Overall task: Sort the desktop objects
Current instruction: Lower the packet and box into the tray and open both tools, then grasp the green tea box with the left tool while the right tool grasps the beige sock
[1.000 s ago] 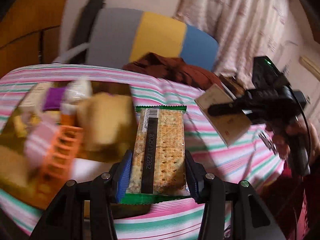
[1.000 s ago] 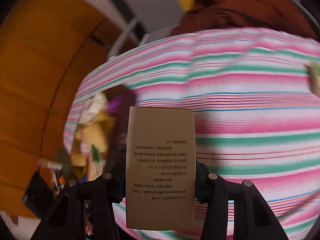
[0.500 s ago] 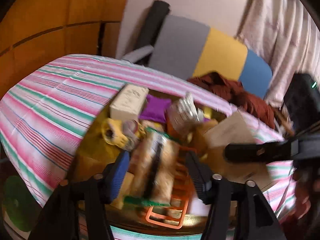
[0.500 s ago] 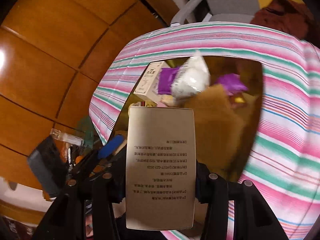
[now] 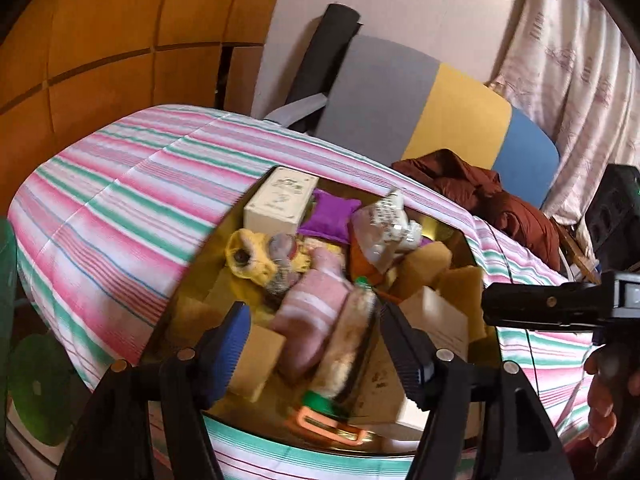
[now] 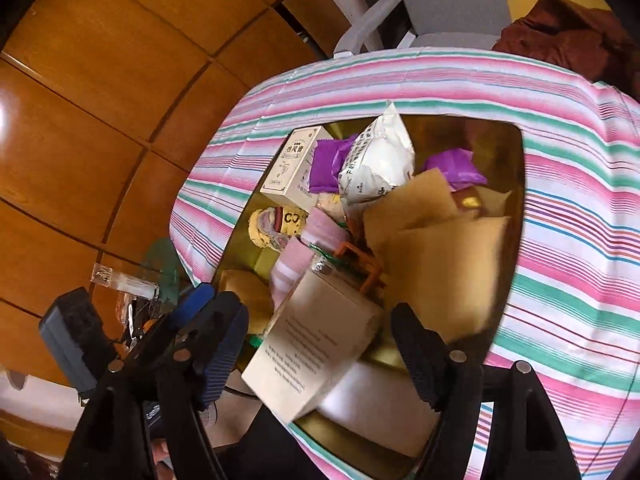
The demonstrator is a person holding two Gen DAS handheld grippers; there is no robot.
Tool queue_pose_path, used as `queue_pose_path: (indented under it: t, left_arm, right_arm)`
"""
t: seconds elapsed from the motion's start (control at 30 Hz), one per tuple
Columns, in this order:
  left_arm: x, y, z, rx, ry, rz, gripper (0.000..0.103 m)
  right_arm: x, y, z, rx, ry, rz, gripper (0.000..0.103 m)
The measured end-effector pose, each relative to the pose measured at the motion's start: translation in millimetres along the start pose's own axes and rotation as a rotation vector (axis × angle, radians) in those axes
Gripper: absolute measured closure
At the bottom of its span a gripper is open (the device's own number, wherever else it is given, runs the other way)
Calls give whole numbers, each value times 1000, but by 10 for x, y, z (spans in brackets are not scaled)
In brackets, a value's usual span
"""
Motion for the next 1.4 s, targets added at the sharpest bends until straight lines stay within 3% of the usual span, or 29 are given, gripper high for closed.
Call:
queue_pose_path:
  t: [0.3, 0.57, 0.9, 1.17, 1.4]
  left_arm:
    - [446, 56, -112, 18, -8, 113, 35]
    - [1067, 172, -138, 6, 34, 219, 35]
    - [2111, 602, 40, -81, 160, 381, 35]
    - [2716, 971, 235, -168, 223, 477, 35]
    - [3052, 1216, 504, -264, 260, 511, 35]
  right_arm:
    - [123, 126, -446, 51, 31, -23, 24]
    - [656, 352, -950, 79, 122, 27, 24]
    - [1826, 840, -1857, 129, 336, 220, 24]
    - [2858, 1349, -2609, 159, 540, 395, 24]
    - [3592, 1519, -2938, 112, 769, 400, 21]
Point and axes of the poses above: each gripper's, at about its wrist camera, not at the fingertips, and z roughly the way its jaws point, x to its right, y to its underside, the point moved 4 cm from there along z, roughly the way its jaws point, and after that the axes turned 15 degrees about -z, right-handed, at the moved point
